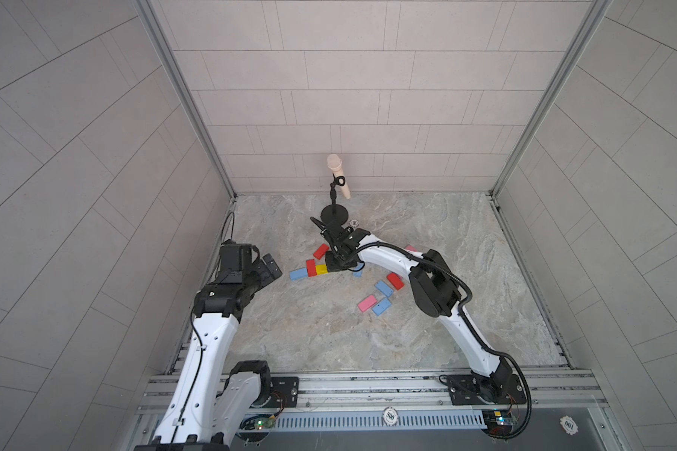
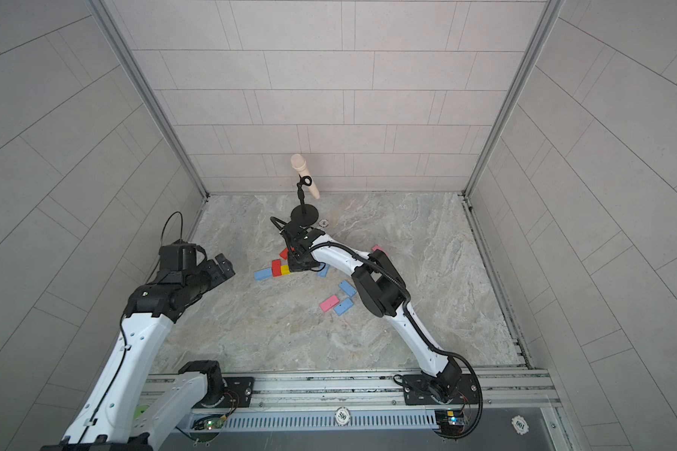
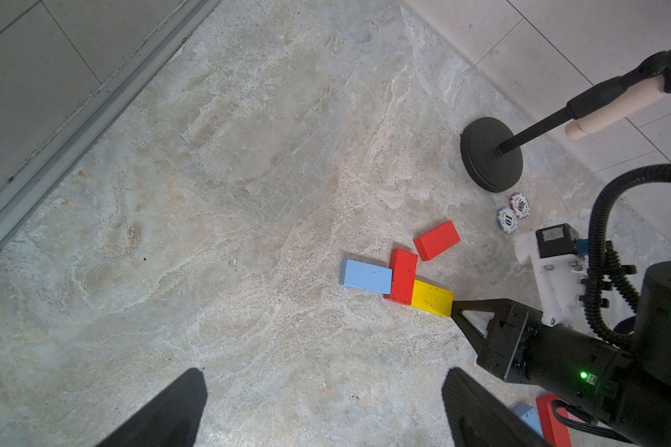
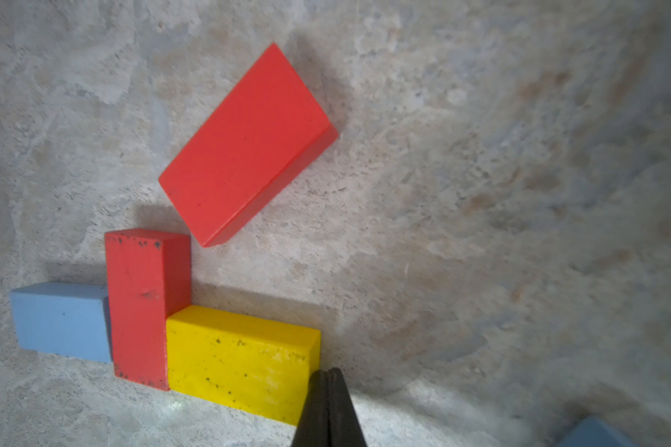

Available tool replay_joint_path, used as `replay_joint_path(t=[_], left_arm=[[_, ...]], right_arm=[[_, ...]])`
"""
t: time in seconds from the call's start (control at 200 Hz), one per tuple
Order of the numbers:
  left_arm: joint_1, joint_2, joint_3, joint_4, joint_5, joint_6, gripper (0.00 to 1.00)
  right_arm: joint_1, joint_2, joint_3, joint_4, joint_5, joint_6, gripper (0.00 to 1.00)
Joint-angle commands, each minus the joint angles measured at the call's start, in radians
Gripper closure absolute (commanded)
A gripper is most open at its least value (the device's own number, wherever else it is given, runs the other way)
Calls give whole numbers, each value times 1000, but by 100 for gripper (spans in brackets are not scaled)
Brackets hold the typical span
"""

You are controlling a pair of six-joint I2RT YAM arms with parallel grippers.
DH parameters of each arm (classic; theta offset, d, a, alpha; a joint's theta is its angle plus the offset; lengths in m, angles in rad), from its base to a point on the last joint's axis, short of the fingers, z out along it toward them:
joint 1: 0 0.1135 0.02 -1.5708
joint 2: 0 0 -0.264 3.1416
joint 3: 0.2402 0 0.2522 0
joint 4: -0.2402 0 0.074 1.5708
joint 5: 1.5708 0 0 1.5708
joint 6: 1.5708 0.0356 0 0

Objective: Assemble the letter t with building blocks
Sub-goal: Adjust the building block at the center of the board.

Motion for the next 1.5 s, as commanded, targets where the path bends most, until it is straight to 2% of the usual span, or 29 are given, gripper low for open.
replay_joint_path(t=[0.0,0.421,0.596,0.681,0.776,0.861,0.961,0.981,1.132,1.492], left_arm=[[6,-4,-14,8,3,2,0],[5,16,-15,20,26,6,0],[4,56,-13,23,76,18,0],[5,110,-1,-5,90,22,10],[5,186,12,-21,108,29,31],[8,261,27,-36,111,41,65],[9,336,27,-18,125,55,89],[11,351,27,-15,124,55,86],[18,457,23,-1,117,76,94],[28,629,67,100,132,87,100]], right_arm=[[8,24,19,-17,2,12,100],[11,24,19,-11,2,15,98],[11,19,18,-20,12,15,98],[10,13,15,-19,19,17,97],[10,7,13,-19,20,15,96],[11,1,6,-16,21,16,96],[11,-4,-7,-10,18,20,96],[11,-4,-8,-8,18,21,96],[11,-12,-18,-5,17,20,96],[12,-15,-27,-6,16,18,96]])
